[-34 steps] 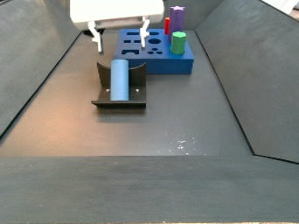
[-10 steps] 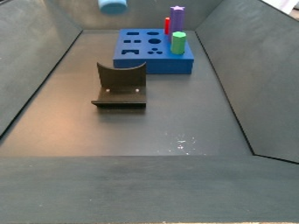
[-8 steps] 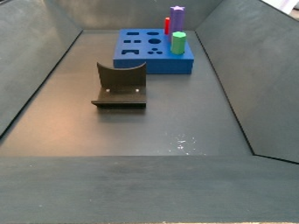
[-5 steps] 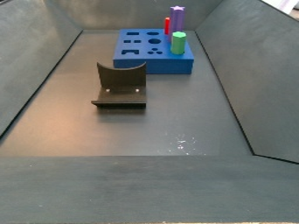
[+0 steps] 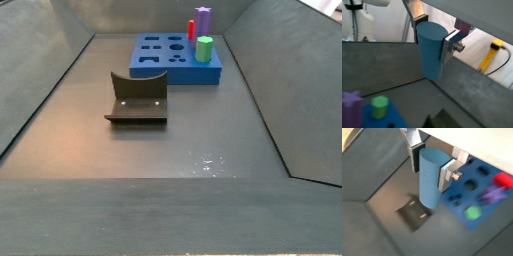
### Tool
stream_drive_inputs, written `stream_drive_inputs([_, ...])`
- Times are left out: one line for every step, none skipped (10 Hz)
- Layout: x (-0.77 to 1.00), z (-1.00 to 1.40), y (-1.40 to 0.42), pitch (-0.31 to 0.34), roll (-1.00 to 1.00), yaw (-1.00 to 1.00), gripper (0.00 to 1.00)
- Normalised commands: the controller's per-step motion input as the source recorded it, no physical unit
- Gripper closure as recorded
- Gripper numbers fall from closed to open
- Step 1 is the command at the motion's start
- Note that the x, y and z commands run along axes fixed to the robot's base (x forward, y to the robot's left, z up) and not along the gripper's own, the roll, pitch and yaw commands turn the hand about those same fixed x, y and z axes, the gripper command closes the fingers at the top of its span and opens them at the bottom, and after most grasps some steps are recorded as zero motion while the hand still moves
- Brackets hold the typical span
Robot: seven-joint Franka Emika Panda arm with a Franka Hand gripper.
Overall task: Pick up the oval object. Move up. Place the oval object on the fixture. Regrasp the oval object. Move to above the board. Insert the oval object.
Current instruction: Move to above the board.
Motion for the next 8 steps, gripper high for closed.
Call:
stream_drive_inputs([-0.73,0.12,-1.0,-0.177,-1.0,-0.2,1.0])
stream_drive_inputs([-0.74,0.12,-0.98,-0.175,-1.0,-0.21,1.0])
stream_drive_inputs([-0.47,0.06,-0.55,-0.175,-1.0,-0.21,1.0])
stream_drive_inputs([-0.28,0.03,-0.3,-0.159,-1.0,-0.21,1.0])
stream_drive_inputs([-0.13,0.01,-0.09,-0.11,-0.86,-0.17,1.0])
stream_drive_inputs([-0.08,0.0,-0.05,-0.069,-0.64,-0.12,1.0])
stream_drive_inputs([-0.05,0.0,-0.03,-0.035,-0.37,-0.06,1.0])
stream_drive_inputs([-0.04,0.0,-0.02,-0.029,-0.28,-0.04,1.0])
